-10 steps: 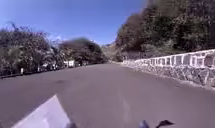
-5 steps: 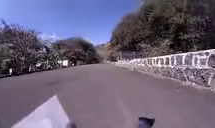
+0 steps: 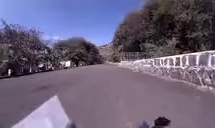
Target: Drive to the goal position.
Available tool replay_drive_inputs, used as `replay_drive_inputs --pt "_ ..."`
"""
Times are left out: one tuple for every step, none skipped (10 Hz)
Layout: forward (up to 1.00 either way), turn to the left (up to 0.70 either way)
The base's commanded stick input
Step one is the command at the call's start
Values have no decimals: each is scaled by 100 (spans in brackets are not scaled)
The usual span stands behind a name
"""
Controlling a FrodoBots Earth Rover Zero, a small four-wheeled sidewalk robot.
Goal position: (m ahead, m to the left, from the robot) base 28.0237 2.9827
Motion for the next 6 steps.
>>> replay_drive_inputs --pt "70 -2" --pt "70 -34" --pt "70 -35" --pt "70 -16" --pt "70 -6" --pt "70 -18"
